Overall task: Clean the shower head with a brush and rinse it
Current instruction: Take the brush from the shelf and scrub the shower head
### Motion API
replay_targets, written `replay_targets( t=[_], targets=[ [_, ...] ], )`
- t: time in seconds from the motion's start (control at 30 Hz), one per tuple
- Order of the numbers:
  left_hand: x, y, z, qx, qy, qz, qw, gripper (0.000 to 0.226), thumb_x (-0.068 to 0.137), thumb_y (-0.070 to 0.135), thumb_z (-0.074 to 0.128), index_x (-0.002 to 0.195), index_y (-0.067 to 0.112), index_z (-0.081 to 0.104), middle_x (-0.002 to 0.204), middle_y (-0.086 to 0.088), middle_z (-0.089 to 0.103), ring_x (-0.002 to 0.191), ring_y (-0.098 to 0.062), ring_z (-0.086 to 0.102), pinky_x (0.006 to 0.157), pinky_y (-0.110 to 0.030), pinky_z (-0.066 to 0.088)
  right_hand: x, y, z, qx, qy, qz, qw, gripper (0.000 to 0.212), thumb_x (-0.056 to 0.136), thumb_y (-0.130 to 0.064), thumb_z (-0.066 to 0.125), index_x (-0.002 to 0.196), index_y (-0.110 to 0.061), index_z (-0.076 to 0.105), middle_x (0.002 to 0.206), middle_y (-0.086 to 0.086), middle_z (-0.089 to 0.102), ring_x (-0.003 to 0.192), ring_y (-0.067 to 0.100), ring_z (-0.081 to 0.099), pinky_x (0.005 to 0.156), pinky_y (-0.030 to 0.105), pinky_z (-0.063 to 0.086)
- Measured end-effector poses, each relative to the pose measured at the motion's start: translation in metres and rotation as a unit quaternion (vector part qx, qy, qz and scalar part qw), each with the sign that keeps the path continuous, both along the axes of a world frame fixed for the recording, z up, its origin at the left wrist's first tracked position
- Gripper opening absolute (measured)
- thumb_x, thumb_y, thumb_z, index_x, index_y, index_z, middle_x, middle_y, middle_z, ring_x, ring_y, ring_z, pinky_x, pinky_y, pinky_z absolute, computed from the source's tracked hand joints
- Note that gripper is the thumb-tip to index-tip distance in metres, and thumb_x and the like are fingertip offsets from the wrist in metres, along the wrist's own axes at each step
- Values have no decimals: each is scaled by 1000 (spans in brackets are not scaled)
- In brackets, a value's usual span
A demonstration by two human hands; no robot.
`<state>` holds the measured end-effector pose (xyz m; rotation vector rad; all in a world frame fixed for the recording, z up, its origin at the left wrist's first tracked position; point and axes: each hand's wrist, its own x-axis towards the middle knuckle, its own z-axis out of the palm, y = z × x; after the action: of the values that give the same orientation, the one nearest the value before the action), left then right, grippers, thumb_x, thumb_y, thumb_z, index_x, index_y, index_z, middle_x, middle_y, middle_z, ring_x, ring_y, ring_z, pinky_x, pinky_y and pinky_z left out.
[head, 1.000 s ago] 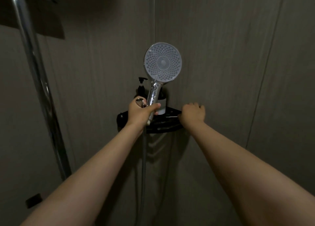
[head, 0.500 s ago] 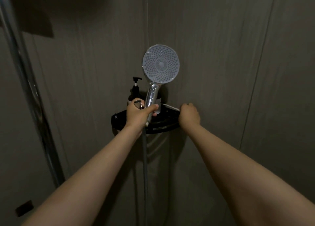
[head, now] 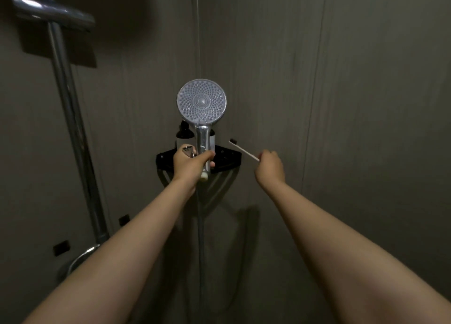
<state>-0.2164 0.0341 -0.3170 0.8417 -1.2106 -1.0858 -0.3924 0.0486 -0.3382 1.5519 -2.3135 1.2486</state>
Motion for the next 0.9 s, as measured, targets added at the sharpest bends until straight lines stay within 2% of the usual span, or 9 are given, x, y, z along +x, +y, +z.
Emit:
replay_targets(
  t=[0.2, 0.3, 0.43, 0.6, 0.7, 0.8, 0.9],
  targets=[
    [-1, 68, -35, 14, -10, 25, 1000, 32, 75, -3, 70, 76, 13, 42, 70, -11, 55, 39, -8, 59, 36, -15, 42, 11, 67, -37, -26, -165, 64, 984, 32, 86, 6, 42, 111, -1, 61, 120, 21, 57, 112, 33, 54, 94, 34, 43],
    [-1, 103, -59, 27, -13, 37, 999, 37, 75, -6, 69, 72, 14, 38, 76, -16, 52, 50, -20, 57, 35, -15, 41, 20, 96, -67, -16, -224, 79, 971, 28, 87, 3, 44, 107, -2, 64, 116, 18, 62, 108, 31, 57, 88, 30, 44],
    [1, 140, -98, 64, -31, 47, 996, 39, 76, -7, 69, 68, 15, 37, 71, -12, 49, 56, -23, 57, 33, -15, 40, 37, 128, -123, -5, -286, 79, 955, 28, 86, 7, 42, 105, 4, 63, 109, 23, 64, 103, 33, 59, 81, 28, 44],
    [10, 173, -166, 137, -60, 44, 988, 40, 78, -2, 70, 67, 17, 36, 69, -7, 47, 67, -26, 59, 33, -14, 38, 59, 164, -201, 48, -366, 52, 928, 30, 84, 6, 40, 102, -3, 62, 108, 24, 62, 97, 37, 60, 86, 39, 49],
    [16, 192, -209, 177, -83, 30, 980, 38, 77, -2, 71, 66, 16, 39, 68, -7, 49, 66, -21, 58, 43, -17, 47, 73, 190, -243, 66, -425, 34, 902, 27, 81, 8, 42, 93, -9, 60, 104, 25, 62, 94, 39, 61, 85, 43, 52],
    [24, 210, -250, 212, -87, 7, 973, 43, 69, -5, 74, 64, 19, 39, 70, -11, 54, 74, -21, 62, 65, -31, 50, 83, 217, -284, 58, -461, 6, 886, 28, 77, 8, 43, 80, -19, 51, 100, 27, 62, 93, 42, 62, 85, 49, 52],
    [31, 233, -285, 263, -47, -34, 963, 48, 68, -15, 70, 65, 19, 37, 80, -14, 64, 86, -21, 68, 81, -37, 52, 89, 243, -315, 51, -473, -14, 879, 26, 77, 4, 43, 87, -18, 51, 101, 29, 61, 90, 41, 62, 84, 52, 52]
  ],
)
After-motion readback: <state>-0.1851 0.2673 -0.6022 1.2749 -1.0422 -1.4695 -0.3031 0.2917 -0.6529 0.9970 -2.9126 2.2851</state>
